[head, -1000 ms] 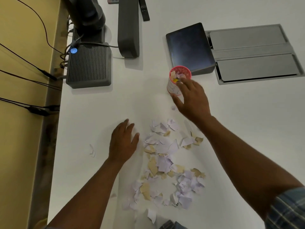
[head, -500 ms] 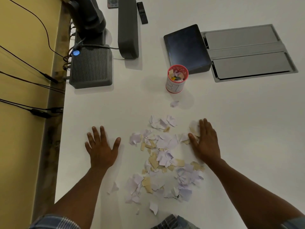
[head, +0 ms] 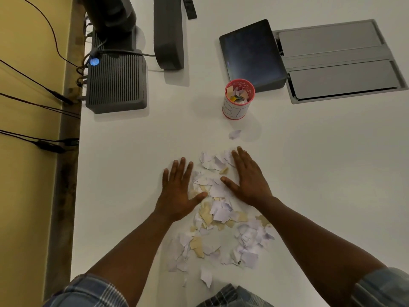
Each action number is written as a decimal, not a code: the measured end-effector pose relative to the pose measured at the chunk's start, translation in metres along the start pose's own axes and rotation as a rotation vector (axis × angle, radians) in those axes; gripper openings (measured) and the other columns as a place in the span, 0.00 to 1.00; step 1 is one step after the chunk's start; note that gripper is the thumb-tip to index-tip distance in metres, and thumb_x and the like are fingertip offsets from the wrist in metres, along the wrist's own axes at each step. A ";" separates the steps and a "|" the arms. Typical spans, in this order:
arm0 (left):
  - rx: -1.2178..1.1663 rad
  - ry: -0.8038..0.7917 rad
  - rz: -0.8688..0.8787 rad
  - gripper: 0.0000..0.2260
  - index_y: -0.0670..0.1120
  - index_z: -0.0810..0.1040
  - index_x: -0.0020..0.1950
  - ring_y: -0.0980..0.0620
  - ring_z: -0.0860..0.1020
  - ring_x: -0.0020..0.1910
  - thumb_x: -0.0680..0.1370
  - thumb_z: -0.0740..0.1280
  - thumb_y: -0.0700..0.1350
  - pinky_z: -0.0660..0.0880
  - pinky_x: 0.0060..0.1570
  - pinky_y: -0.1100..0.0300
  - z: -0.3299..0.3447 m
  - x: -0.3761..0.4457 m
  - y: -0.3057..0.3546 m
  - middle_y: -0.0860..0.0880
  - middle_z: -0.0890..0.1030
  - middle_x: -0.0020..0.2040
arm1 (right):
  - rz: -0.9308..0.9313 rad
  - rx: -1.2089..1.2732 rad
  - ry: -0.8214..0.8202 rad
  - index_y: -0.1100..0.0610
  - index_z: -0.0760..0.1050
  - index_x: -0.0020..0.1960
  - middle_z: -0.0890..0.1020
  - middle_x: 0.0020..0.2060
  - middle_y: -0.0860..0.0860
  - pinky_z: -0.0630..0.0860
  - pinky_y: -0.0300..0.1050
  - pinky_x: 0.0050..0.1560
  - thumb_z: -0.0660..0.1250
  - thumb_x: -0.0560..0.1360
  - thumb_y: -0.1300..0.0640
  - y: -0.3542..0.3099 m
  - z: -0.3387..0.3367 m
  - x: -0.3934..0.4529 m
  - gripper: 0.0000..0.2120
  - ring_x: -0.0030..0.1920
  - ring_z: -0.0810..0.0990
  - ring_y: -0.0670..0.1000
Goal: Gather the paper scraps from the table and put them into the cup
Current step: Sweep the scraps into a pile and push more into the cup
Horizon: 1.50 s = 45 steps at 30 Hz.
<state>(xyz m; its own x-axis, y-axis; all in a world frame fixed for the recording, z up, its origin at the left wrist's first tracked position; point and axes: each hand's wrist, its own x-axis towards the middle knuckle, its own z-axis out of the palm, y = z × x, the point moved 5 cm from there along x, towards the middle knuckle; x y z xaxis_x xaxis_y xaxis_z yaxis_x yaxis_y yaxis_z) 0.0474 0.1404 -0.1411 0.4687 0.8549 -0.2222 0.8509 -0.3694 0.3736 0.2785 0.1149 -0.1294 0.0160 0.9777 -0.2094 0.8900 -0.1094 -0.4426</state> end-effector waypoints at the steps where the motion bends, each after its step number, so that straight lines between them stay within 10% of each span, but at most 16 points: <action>1: 0.020 -0.017 0.029 0.44 0.52 0.39 0.77 0.48 0.38 0.77 0.71 0.52 0.73 0.44 0.74 0.39 0.002 0.002 0.007 0.50 0.38 0.78 | 0.007 -0.003 0.017 0.48 0.41 0.77 0.47 0.78 0.50 0.52 0.48 0.75 0.48 0.73 0.27 0.000 -0.005 0.008 0.42 0.77 0.49 0.51; 13: 0.170 -0.151 0.004 0.47 0.53 0.32 0.75 0.44 0.34 0.75 0.68 0.51 0.76 0.38 0.69 0.36 0.001 0.030 0.046 0.48 0.34 0.77 | -0.157 -0.114 -0.126 0.52 0.58 0.75 0.62 0.74 0.55 0.59 0.51 0.72 0.53 0.79 0.41 -0.035 -0.014 0.051 0.28 0.74 0.58 0.55; 22: 0.182 -0.052 0.214 0.21 0.46 0.65 0.72 0.42 0.60 0.74 0.81 0.55 0.50 0.59 0.72 0.44 -0.009 -0.014 0.052 0.43 0.61 0.76 | -0.282 -0.142 0.001 0.59 0.78 0.58 0.79 0.56 0.58 0.76 0.50 0.54 0.66 0.75 0.58 -0.037 -0.010 -0.030 0.12 0.58 0.77 0.59; 35: -0.151 0.223 -0.082 0.24 0.43 0.69 0.70 0.44 0.66 0.71 0.76 0.67 0.49 0.64 0.70 0.49 -0.048 -0.091 0.020 0.42 0.68 0.72 | 0.086 0.051 0.135 0.55 0.70 0.67 0.73 0.65 0.53 0.71 0.48 0.62 0.62 0.78 0.53 -0.026 -0.045 -0.097 0.19 0.64 0.71 0.55; 45: -0.195 0.025 -0.268 0.33 0.44 0.55 0.76 0.47 0.55 0.76 0.77 0.64 0.55 0.57 0.74 0.51 -0.033 -0.158 -0.048 0.45 0.56 0.77 | 0.335 0.140 0.136 0.56 0.65 0.71 0.70 0.69 0.55 0.70 0.51 0.64 0.64 0.77 0.49 -0.020 -0.032 -0.171 0.25 0.67 0.70 0.57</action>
<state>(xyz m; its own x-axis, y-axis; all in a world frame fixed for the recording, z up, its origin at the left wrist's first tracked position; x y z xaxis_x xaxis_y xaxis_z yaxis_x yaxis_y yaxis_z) -0.0752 0.0350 -0.0942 0.2264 0.9218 -0.3148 0.8805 -0.0556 0.4707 0.2720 -0.0445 -0.0570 0.3640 0.8973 -0.2497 0.7546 -0.4413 -0.4857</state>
